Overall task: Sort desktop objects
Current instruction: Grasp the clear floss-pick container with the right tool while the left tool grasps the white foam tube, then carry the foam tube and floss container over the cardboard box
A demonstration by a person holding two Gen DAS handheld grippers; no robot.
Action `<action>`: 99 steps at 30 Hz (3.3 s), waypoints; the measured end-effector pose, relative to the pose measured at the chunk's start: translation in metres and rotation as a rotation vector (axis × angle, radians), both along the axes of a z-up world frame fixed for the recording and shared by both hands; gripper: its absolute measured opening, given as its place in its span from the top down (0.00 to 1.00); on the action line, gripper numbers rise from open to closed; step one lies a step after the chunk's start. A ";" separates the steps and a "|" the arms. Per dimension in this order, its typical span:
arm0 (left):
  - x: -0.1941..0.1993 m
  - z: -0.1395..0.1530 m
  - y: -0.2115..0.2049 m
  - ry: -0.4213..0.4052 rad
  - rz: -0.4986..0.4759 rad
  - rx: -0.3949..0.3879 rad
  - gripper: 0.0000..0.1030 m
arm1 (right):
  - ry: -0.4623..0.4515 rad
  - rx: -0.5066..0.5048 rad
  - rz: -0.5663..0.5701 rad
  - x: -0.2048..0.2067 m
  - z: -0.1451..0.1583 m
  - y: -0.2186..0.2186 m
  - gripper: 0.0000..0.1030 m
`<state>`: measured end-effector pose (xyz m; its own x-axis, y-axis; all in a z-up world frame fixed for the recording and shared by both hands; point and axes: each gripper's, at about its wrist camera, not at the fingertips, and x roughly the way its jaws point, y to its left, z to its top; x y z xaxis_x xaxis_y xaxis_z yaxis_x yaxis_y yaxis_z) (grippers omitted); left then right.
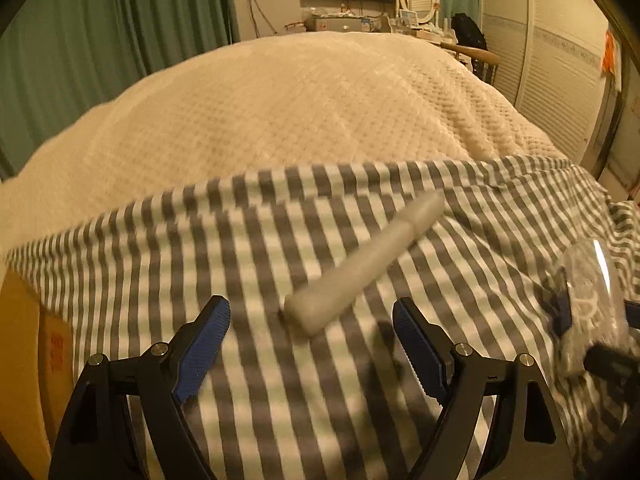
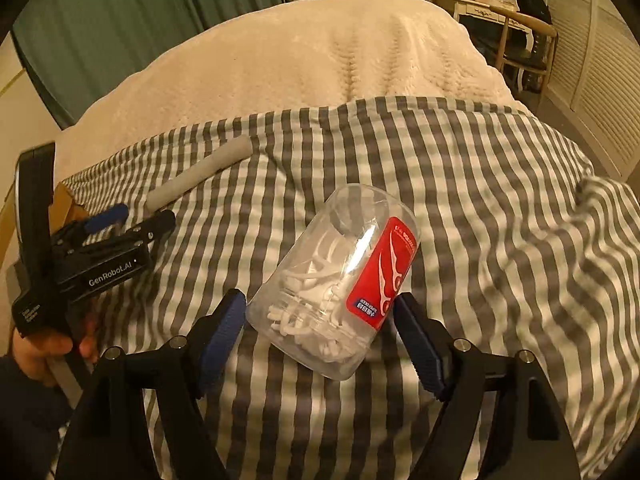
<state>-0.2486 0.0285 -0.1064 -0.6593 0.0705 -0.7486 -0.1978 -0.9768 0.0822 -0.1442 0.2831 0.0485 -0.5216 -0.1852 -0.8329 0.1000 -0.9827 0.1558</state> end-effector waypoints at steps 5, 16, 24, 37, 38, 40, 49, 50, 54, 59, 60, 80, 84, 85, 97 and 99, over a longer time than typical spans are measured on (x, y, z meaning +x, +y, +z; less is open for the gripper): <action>-0.020 -0.012 0.003 -0.025 -0.037 0.032 0.24 | 0.006 0.007 0.011 -0.001 -0.009 0.001 0.26; 0.013 0.001 0.011 -0.092 -0.176 0.111 0.84 | -0.016 0.024 -0.036 -0.004 -0.016 0.008 0.26; 0.018 0.002 0.029 -0.075 -0.164 0.030 0.84 | 0.017 -0.056 -0.088 0.001 -0.004 0.022 0.26; 0.010 -0.007 0.033 -0.019 -0.187 0.012 0.85 | -0.013 -0.118 -0.133 -0.013 -0.015 0.021 0.35; 0.013 -0.005 0.034 -0.014 -0.186 0.007 0.85 | -0.012 -0.110 -0.125 -0.012 -0.014 0.019 0.35; 0.017 -0.001 0.034 -0.023 -0.185 0.017 0.86 | -0.014 -0.097 -0.120 -0.012 -0.014 0.017 0.36; 0.042 0.025 0.011 -0.057 -0.135 0.124 0.88 | -0.032 -0.116 -0.132 0.003 -0.008 0.022 0.36; 0.046 0.027 0.009 -0.061 -0.135 0.127 0.88 | -0.034 -0.122 -0.138 0.008 -0.006 0.023 0.36; 0.067 0.035 -0.003 -0.096 -0.120 0.177 0.89 | -0.031 -0.102 -0.145 0.030 0.007 0.024 0.36; 0.104 0.037 -0.014 -0.133 -0.104 0.201 0.90 | -0.010 -0.142 -0.185 0.069 0.024 0.024 0.38; 0.112 0.039 -0.016 -0.142 -0.102 0.209 0.90 | -0.007 -0.154 -0.195 0.077 0.026 0.023 0.38; 0.210 0.114 -0.066 -0.099 -0.124 0.281 0.90 | 0.017 -0.081 -0.111 0.200 0.101 -0.037 0.39; 0.203 0.143 -0.092 -0.061 -0.082 0.276 0.90 | 0.066 -0.091 -0.081 0.204 0.130 -0.057 0.39; 0.201 0.152 -0.100 -0.048 -0.072 0.272 0.90 | 0.080 -0.095 -0.070 0.204 0.136 -0.063 0.39; 0.161 0.230 -0.203 0.093 0.091 0.127 0.90 | 0.208 -0.187 0.129 0.157 0.214 -0.192 0.39; 0.156 0.231 -0.221 0.099 0.120 0.111 0.90 | 0.218 -0.202 0.158 0.147 0.217 -0.214 0.39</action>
<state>-0.0929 -0.1921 0.1246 -0.7377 0.0655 -0.6719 -0.0753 -0.9971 -0.0145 0.0029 0.0691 0.2658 -0.6348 -0.4279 -0.6434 0.3012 -0.9038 0.3040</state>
